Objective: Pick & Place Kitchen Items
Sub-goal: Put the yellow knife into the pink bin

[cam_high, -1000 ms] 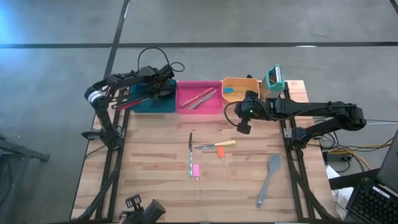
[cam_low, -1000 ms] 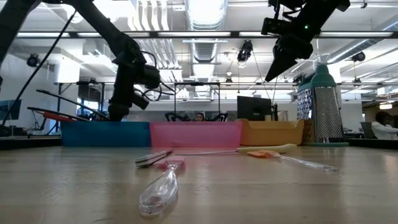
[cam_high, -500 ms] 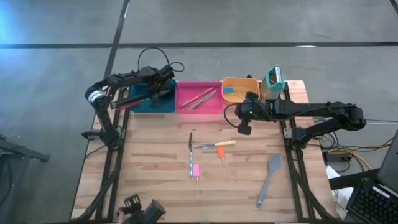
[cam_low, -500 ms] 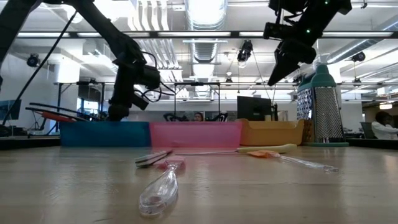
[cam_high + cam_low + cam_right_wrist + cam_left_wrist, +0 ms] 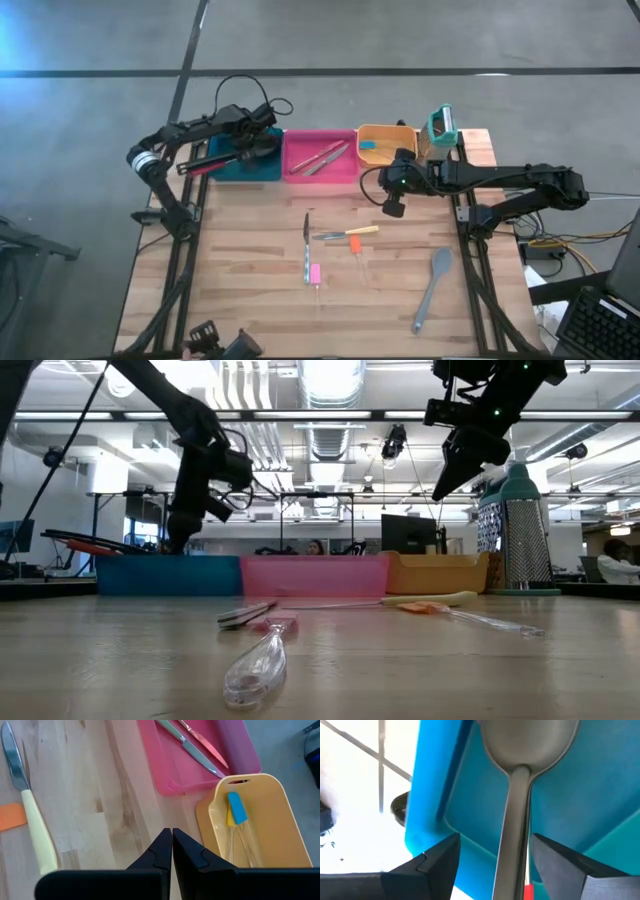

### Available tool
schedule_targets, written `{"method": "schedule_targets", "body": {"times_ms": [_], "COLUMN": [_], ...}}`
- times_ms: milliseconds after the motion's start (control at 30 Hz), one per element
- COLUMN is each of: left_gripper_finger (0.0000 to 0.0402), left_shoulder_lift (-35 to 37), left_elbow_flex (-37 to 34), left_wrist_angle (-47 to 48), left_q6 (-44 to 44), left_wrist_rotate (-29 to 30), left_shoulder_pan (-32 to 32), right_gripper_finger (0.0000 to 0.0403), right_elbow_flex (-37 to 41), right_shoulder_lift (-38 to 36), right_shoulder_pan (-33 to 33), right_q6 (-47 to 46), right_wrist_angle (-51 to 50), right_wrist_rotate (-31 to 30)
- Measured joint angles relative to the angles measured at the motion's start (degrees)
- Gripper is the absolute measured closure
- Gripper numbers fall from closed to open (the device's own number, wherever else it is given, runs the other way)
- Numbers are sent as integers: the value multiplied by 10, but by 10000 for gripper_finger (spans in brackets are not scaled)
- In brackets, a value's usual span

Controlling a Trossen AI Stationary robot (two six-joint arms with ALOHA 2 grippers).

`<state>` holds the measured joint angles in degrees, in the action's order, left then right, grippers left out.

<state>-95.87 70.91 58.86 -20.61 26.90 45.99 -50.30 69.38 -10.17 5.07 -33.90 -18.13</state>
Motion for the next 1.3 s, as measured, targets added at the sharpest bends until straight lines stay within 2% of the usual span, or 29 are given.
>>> {"method": "schedule_targets", "body": {"times_ms": [233, 333, 500, 600, 800, 900, 1133, 1300], "left_gripper_finger": [154, 154, 154, 154, 154, 154, 154, 154], "left_shoulder_lift": [71, 104, 161, 194, 256, 278, 324, 353], "left_elbow_flex": [0, 0, -1, -16, -102, -153, -289, -359], "left_wrist_angle": [1, 0, -26, -73, -237, -303, -478, -578], "left_q6": [40, 86, 198, 242, 250, 251, 242, 224], "left_wrist_rotate": [0, -3, -5, -5, -8, -19, -22, -22], "left_shoulder_pan": [-26, -47, -91, -129, -227, -277, -382, -405], "right_gripper_finger": [394, 394, 394, 394, 394, 394, 394, 389], "right_elbow_flex": [0, 0, 0, 0, 1, 3, 3, 3], "right_shoulder_lift": [0, 0, 0, 1, 1, 1, 1, 1], "right_shoulder_pan": [0, 1, 6, 23, 81, 107, 137, 140], "right_q6": [10, 10, 26, 38, 98, 96, -50, -108], "right_wrist_angle": [10, 35, 68, 69, 67, 67, 66, 39], "right_wrist_rotate": [0, 8, 77, 76, 76, 76, 93, 112]}}
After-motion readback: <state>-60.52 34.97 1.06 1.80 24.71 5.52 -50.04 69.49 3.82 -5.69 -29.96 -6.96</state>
